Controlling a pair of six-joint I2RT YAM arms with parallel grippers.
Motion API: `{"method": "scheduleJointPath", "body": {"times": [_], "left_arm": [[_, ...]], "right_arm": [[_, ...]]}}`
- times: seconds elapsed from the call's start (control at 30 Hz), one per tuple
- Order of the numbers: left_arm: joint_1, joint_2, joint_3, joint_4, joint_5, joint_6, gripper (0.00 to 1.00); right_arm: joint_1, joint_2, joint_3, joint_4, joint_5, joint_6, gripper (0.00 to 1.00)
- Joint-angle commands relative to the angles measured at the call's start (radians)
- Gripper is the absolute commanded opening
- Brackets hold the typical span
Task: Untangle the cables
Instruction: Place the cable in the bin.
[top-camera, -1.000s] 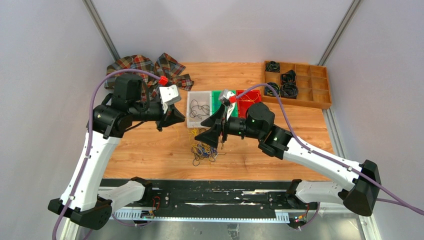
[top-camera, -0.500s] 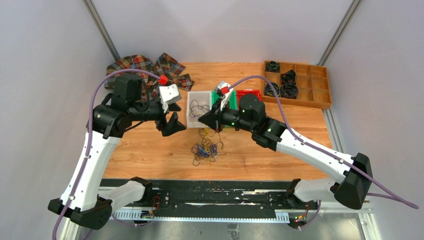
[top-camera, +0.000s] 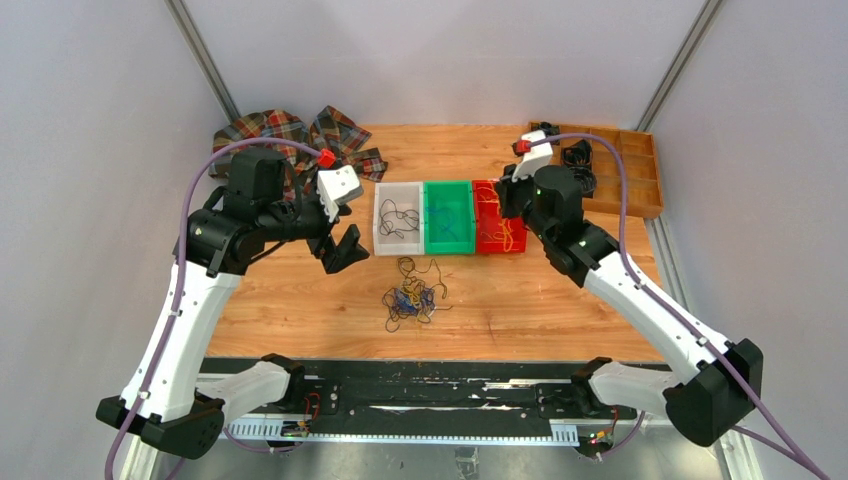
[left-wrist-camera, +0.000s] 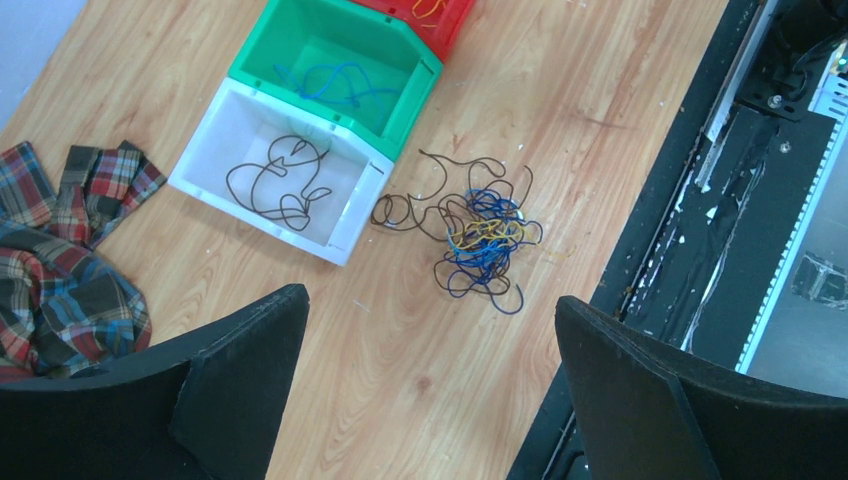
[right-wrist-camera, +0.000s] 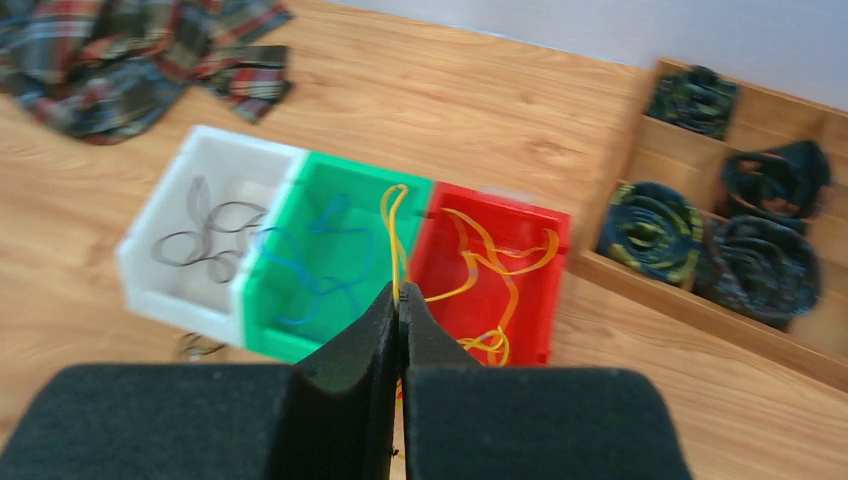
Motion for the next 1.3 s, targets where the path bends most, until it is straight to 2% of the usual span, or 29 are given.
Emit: {"method": "scheduleJointPath", "body": {"times": [0.0, 0.33, 0.6, 0.9, 1.27], "left_arm": [[0.004, -0.008, -0.016, 0.004, -0.015, 0.0, 0.98], [0.004, -0.005, -0.02, 0.003, -0.039, -0.018, 0.98], [0.003, 0.003, -0.023, 0.004, -0.053, -0.011, 0.98], [0.003, -0.01, -0.044, 0.004, -0.064, 0.017, 0.98], [0.004, -0.001, -0.042, 0.004, -0.061, 0.019, 0.98]], "right_arm": [[-0.08, 0.044, -0.019, 0.054, 0.08, -0.049, 0.01], [-0.181, 0.242, 0.038, 0.141, -0.023, 0.022, 0.01], [-0.185, 0.411, 0.065, 0.189, -0.067, 0.096, 0.01], [-0.188, 0.594, 0.15, 0.12, -0.082, 0.102, 0.0], [-0.187, 0.662, 0.17, 0.04, -0.076, 0.096, 0.01]]}}
